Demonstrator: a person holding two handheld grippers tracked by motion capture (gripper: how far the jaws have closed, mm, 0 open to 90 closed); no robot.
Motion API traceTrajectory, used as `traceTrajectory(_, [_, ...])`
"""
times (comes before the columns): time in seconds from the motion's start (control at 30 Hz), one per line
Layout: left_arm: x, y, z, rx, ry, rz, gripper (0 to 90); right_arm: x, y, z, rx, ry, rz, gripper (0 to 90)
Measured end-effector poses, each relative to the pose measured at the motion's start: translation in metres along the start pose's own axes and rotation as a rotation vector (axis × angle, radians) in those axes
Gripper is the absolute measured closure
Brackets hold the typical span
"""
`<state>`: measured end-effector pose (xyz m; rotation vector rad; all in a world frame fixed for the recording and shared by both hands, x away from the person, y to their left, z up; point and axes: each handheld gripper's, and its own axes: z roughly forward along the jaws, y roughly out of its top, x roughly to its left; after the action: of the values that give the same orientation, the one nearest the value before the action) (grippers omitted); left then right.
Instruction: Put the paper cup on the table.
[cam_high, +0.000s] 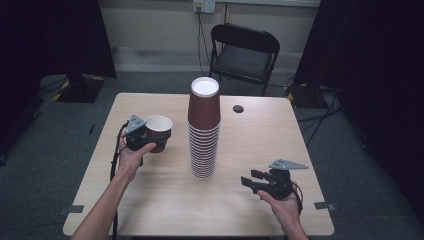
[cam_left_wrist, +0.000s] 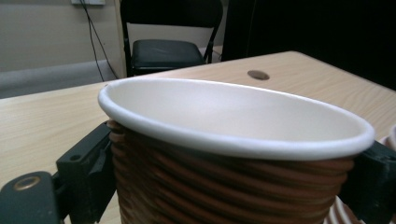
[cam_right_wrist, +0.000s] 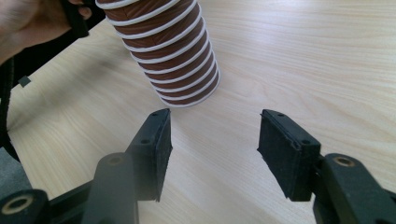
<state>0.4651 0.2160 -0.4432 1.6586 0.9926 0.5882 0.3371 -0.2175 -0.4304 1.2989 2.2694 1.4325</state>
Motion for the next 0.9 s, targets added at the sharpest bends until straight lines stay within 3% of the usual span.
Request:
traceTrajectory(0.33, [-0.002, -0.012, 0.021, 0.028, -0.015, 0.004, 8.3, -0.006, -0.002, 0.002, 0.006, 0.001, 0.016, 45.2])
traceTrajectory(0.4, [-0.002, -0.016, 0.023, 0.046, -0.015, 0.034, 8.1, -0.006, -0.002, 0.001, 0.006, 0.003, 0.014, 45.2])
traceTrajectory(0.67, [0.0, -0.02, 0.016, 0.024, -0.008, 0.025, 8.1, -0.006, -0.005, 0.0, 0.019, 0.006, 0.023, 45.1])
traceTrajectory(0.9, [0.003, -0.022, 0.002, 0.051, 0.001, 0.027, 7.9, -0.003, -0.002, -0.002, 0.01, 0.007, 0.013, 45.2])
